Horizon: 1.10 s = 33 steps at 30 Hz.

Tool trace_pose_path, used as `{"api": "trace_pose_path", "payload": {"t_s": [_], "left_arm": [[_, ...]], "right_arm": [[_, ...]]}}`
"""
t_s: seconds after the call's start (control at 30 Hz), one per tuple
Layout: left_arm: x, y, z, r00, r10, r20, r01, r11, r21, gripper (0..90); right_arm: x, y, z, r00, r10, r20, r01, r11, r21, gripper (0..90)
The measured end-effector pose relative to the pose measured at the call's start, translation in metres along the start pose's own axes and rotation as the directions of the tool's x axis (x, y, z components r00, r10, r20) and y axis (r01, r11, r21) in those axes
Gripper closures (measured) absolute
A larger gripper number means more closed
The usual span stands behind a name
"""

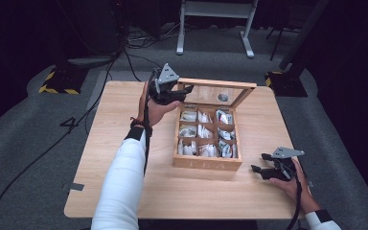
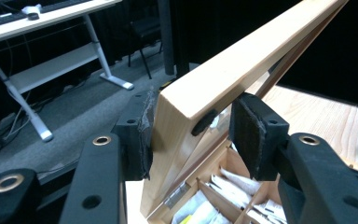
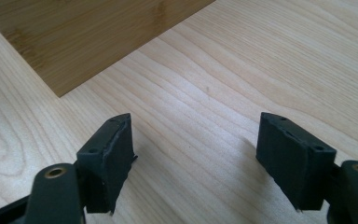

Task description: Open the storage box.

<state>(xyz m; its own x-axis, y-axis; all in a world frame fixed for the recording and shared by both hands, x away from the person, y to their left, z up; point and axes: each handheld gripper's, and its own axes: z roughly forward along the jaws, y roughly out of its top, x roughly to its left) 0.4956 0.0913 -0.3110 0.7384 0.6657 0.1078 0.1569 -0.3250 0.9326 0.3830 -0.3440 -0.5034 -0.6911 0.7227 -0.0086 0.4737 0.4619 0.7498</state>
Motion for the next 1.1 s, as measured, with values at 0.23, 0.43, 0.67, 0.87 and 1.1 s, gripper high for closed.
{"api": "trace_pose_path", "payload": {"t_s": [0.23, 0.43, 0.67, 0.87, 1.1], "left_arm": [[0.009, 0.007, 0.009, 0.9996, -0.022, -0.015, 0.022, 0.9998, -0.002, 51.0], [0.015, 0.010, 0.016, 0.9982, -0.049, -0.033, 0.049, 0.9987, -0.013, 50.0], [0.022, 0.013, 0.029, 0.9927, -0.095, -0.074, 0.095, 0.9954, -0.011, 48.7], [0.027, 0.012, 0.035, 0.9877, -0.131, -0.086, 0.128, 0.9912, -0.033, 47.9], [0.031, 0.010, 0.044, 0.9809, -0.160, -0.110, 0.154, 0.9858, -0.067, 47.3]], "right_arm": [[-0.001, 0.000, 0.001, 1.0000, -0.001, -0.002, 0.001, 1.000, 0.003, 26.4], [0.000, 0.001, 0.001, 1.0000, -0.001, -0.002, 0.001, 1.000, 0.003, 26.1], [0.000, 0.002, 0.003, 0.9999, 0.007, 0.009, -0.007, 1.000, 0.005, 24.6], [0.000, 0.002, 0.003, 0.9999, 0.007, 0.007, -0.007, 1.000, 0.005, 24.5], [0.000, 0.003, 0.003, 0.9999, 0.013, 0.007, -0.013, 1.000, 0.006, 24.2]]}}
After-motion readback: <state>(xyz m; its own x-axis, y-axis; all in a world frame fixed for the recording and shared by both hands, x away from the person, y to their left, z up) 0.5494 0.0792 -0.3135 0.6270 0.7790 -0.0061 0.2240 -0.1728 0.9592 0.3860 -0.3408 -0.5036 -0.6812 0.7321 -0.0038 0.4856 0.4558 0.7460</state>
